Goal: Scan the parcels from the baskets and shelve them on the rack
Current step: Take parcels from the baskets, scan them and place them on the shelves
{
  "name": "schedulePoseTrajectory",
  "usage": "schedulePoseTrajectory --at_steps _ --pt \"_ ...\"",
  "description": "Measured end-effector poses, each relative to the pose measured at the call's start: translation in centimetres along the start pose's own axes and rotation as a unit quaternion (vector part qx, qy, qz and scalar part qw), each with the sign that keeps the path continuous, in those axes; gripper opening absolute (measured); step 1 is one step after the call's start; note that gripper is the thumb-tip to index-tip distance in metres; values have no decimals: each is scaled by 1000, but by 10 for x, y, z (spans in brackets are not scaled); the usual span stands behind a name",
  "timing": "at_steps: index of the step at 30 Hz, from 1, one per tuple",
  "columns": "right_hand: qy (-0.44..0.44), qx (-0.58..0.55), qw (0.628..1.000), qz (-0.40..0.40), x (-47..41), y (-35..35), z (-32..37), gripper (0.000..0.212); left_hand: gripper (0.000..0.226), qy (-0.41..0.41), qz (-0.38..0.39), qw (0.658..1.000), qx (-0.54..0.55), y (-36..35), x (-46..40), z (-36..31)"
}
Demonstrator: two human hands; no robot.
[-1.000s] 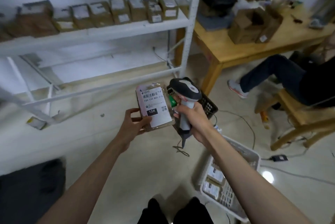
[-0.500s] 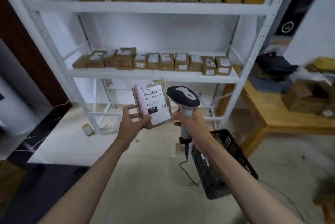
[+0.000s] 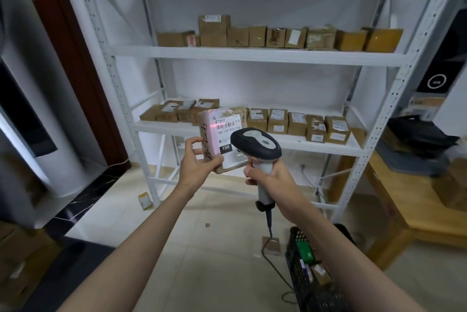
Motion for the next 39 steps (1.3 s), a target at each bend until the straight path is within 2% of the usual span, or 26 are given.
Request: schedulePoseTrajectory --at_steps 5,13,17,23,31,39 --pt "0 -22 1000 13 -9 3 11 27 65 -20 -23 999 -16 4 -6 -12" --pt "-10 3 998 56 -31 7 26 31 67 -35 -37 998 -23 10 -23 -29" --pt "13 6 997 76 -50 0 37 37 66 -57 -40 997 -31 17 -34 -38" --pt "47 -27 996 69 -91 -19 55 33 70 -80 -64 993 -60 44 -66 -52" --pt "72 -30 994 72 -186 -84 83 31 67 -103 -86 989 -62 102 -144 -54" --pt "75 -37 995 60 -303 -162 99 30 64 -112 -84 990 -34 169 -259 -51"
Point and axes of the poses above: each hand's wrist, its own x-axis away from the middle knuckle, its own y-axis out of the back of the hand, z = x × y, the point moved 4 cm from there along -x, towards the middle knuckle
